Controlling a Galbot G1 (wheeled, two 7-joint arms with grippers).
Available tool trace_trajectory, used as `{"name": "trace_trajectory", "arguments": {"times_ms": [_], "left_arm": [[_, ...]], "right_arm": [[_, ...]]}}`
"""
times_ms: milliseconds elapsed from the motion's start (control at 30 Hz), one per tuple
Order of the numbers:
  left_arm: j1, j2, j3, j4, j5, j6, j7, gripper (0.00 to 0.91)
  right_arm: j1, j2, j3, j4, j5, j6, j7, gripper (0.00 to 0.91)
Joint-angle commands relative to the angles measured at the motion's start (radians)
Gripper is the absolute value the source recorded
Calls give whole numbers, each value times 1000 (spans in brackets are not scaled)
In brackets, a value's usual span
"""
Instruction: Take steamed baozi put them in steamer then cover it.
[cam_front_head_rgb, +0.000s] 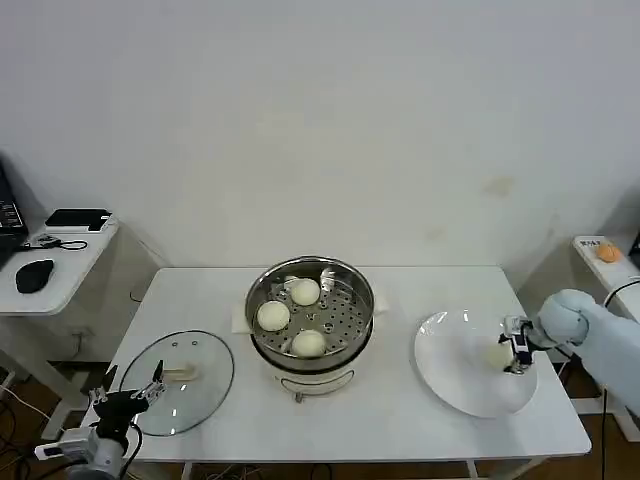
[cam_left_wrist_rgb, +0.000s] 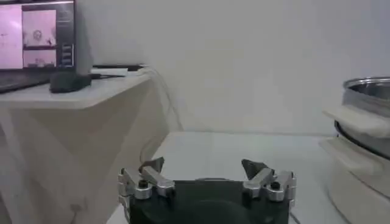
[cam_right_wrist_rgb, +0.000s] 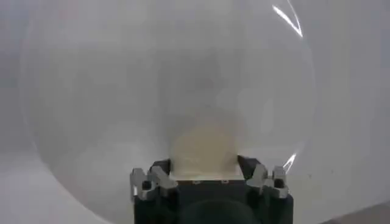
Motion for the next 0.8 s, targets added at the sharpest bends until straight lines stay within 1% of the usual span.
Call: {"name": "trace_trajectory", "arguments": {"times_ms": [33, 133, 167, 233, 367, 400, 433, 467, 533, 600, 667, 700, 733, 767, 800], "left_arm": [[3, -1, -4, -5, 0, 0, 0, 907], [3, 0, -7, -8, -1, 0, 0, 907], [2, 0, -8, -8, -1, 0, 0, 907], [1, 0, -8, -7, -1, 0, 0, 907], [-4, -6, -4, -4, 1, -1, 0, 907], [-5, -8, -4, -6, 1, -1, 0, 907], [-6, -11, -3, -6, 2, -1, 0, 907], [-6, -12, -2, -7, 3, -1, 0, 907], [-6, -11, 0, -11, 4, -1, -1, 907], [-6, -10, 0, -14, 4, -1, -1, 907], [-7, -11, -3, -16, 5, -1, -2, 907], [-6, -11, -4, -16, 5, -1, -2, 907], [-4, -13, -5, -18, 6, -1, -2, 907], [-3, -14, -5, -19, 6, -1, -2, 907], [-1, -16, -5, -21, 8, -1, -2, 907]], "right_arm": [[53, -32, -24, 47, 26, -22, -27, 645], [134, -59, -81, 102, 70, -35, -33, 645], [195, -70, -134, 132, 89, -40, -35, 645], [253, -79, -157, 163, 124, -53, -36, 655], [472, -87, -273, 272, 237, -106, -38, 655], [541, -80, -316, 305, 280, -131, -36, 655], [606, -67, -369, 331, 320, -144, -30, 655], [639, -57, -390, 343, 338, -159, -26, 655], [727, -21, -470, 366, 401, -191, -13, 655], [788, 23, -514, 374, 428, -208, 2, 655], [832, 84, -551, 387, 470, -249, 17, 655], [837, 88, -554, 390, 476, -255, 19, 655], [854, 138, -572, 403, 507, -286, 30, 655], [856, 148, -573, 405, 517, -288, 31, 655], [864, 185, -584, 412, 547, -305, 42, 655]]}}
